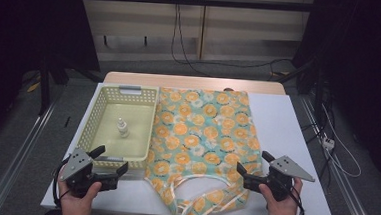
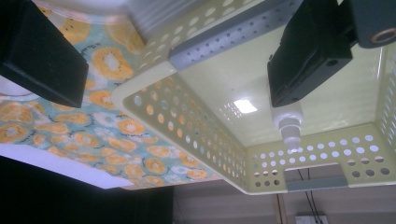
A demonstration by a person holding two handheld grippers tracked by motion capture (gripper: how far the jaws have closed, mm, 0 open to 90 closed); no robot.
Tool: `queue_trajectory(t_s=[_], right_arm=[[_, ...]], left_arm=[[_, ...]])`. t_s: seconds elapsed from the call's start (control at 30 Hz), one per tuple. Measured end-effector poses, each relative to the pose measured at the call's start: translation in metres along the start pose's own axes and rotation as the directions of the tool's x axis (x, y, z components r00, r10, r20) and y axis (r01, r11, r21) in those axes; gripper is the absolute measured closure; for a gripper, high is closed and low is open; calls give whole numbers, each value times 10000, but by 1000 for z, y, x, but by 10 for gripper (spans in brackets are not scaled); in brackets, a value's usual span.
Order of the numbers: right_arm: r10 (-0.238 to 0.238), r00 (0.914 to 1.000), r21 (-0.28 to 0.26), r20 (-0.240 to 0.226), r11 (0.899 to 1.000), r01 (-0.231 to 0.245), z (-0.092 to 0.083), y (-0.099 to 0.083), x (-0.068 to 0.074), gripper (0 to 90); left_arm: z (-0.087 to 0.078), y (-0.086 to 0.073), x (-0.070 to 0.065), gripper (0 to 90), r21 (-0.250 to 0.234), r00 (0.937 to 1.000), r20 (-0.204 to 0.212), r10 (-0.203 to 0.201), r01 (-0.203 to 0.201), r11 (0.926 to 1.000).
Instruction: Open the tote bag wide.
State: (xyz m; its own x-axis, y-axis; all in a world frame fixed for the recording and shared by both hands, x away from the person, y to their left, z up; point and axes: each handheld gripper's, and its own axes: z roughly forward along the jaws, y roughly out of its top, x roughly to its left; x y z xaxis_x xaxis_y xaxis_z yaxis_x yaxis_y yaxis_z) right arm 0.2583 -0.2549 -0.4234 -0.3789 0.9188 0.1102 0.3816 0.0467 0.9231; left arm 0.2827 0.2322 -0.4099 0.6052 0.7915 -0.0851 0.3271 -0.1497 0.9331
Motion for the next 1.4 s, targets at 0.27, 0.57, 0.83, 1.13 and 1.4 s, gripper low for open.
queue_trajectory(t_s=[0.27, 0.57, 0.83, 1.13, 1.4], right_arm=[[-289, 9987, 536, -417, 9981, 311, 5, 0, 5, 46], [-925, 9889, 1242, -1163, 9865, 1069, 9, 5, 20, 53], [-1199, 9336, 2587, -3376, 9418, 2145, 24, 13, 47, 84], [-1579, 8597, 3241, -4858, 8809, 3449, 42, 11, 74, 165], [-1325, 7947, 3728, -5923, 8294, 4161, 50, 7, 80, 226]], left_arm=[[2, 1, 5, 49, 44, 9997, 189, 183, -184, 9998], [2, 1, 6, 48, 92, 9996, 227, 171, -173, 9998], [4, 0, 3, 48, 261, 9986, 491, 208, -220, 9994], [1, 0, 4, 50, 316, 9991, 350, 259, -270, 9991], [3, -1, 3, 50, 389, 9990, 325, 306, -319, 9987]])
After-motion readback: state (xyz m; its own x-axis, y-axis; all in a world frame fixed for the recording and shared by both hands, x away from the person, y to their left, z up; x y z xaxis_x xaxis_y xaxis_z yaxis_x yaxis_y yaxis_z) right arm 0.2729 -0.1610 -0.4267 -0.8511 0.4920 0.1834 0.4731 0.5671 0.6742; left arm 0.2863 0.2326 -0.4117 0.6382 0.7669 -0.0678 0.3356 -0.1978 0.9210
